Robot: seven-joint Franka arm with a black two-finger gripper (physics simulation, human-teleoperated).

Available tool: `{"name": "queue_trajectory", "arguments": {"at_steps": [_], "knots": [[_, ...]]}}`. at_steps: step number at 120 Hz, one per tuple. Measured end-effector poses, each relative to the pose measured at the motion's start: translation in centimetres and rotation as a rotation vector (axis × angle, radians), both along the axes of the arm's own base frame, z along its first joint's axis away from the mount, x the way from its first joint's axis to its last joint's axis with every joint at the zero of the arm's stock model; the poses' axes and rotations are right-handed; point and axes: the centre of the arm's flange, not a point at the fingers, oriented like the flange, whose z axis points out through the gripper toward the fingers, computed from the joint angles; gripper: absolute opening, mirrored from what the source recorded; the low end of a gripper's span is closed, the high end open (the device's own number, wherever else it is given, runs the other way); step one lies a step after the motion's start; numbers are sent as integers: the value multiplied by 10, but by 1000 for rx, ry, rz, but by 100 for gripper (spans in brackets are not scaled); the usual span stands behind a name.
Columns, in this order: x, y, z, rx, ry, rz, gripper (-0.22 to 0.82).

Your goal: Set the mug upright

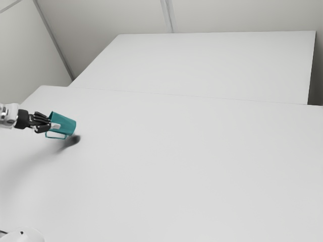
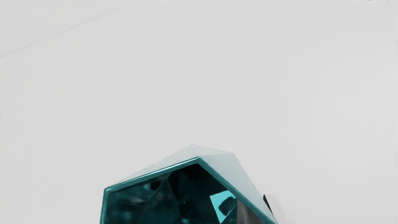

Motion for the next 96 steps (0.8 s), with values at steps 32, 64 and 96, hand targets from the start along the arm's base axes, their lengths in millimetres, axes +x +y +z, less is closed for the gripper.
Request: {"name": "queue_trajectory", "arguments": {"at_steps": [32, 64, 96], "knots": [[24, -92, 30, 180, 173, -90, -18], [47, -176, 42, 405, 369, -146, -18], [93, -230, 41, 500, 450, -71, -18]]}}
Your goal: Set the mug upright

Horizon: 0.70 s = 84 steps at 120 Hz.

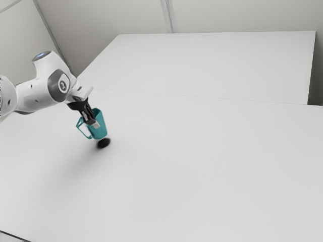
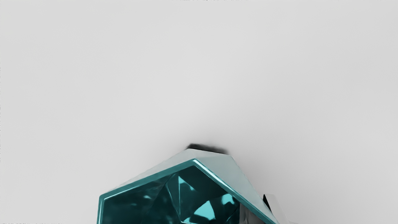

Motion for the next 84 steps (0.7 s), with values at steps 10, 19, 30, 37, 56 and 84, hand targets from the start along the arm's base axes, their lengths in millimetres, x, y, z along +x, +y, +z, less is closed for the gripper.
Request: {"name": "queue_trajectory", "arguments": {"at_steps": [10, 19, 30, 37, 56, 84], "knots": [[4, -13, 0, 10, 11, 40, -18], [7, -27, -2, 14, 22, 71, -18], [11, -45, -5, 14, 35, 105, -18], [13, -55, -10, 12, 46, 128, -18], [24, -78, -16, 8, 63, 186, -18], [35, -93, -26, 16, 83, 265, -18]]}}
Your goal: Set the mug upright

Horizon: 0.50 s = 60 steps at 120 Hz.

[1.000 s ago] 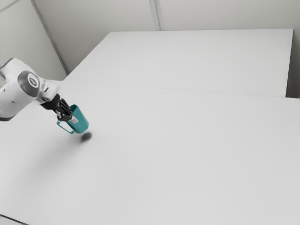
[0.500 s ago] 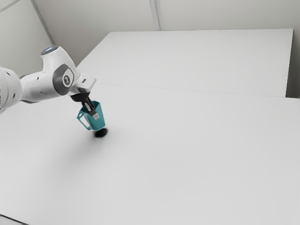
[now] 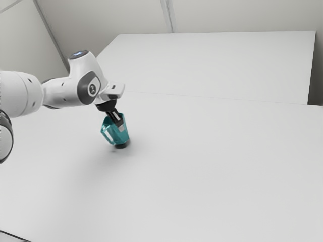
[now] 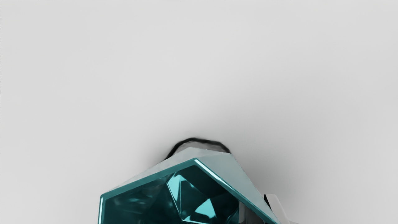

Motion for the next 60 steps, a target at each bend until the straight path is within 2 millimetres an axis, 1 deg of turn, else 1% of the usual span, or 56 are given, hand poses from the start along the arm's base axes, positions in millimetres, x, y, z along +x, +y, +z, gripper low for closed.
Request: {"name": "queue_trajectory", "arguments": {"at_steps": [20, 41, 45, 51, 60], "knots": [[6, -6, -6, 3, 12, 47, -18], [10, -8, -15, 2, 26, 92, -18], [10, -8, -15, 1, 28, 100, -13], [11, -10, -15, -2, 30, 108, -2], [16, -12, -8, -5, 26, 116, 15]]}}
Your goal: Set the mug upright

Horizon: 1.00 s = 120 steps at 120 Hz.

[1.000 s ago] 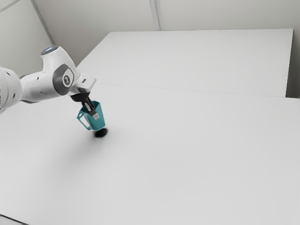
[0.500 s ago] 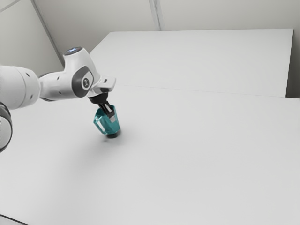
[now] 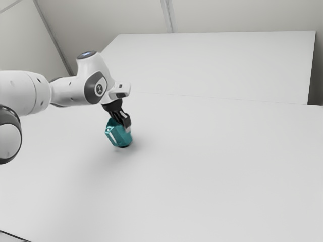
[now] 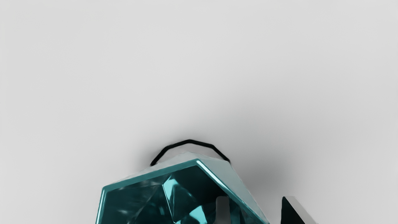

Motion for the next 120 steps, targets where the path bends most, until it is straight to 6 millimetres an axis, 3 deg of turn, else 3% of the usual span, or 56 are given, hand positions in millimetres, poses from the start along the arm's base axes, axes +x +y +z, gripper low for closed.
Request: {"name": "queue_trajectory", "arguments": {"at_steps": [12, 25, 64, 73, 90, 110, 120], "knots": [[2, -2, 3, -4, 4, 13, 32], [7, -6, 12, -5, -5, 22, 43], [24, -14, 53, -8, -67, 39, 57], [18, -4, 79, -9, -89, 61, 58], [-8, 25, 150, -8, -136, 107, 59], [-28, 39, 223, 25, -151, 110, 60], [-33, 42, 242, 50, -134, 100, 60]]}}
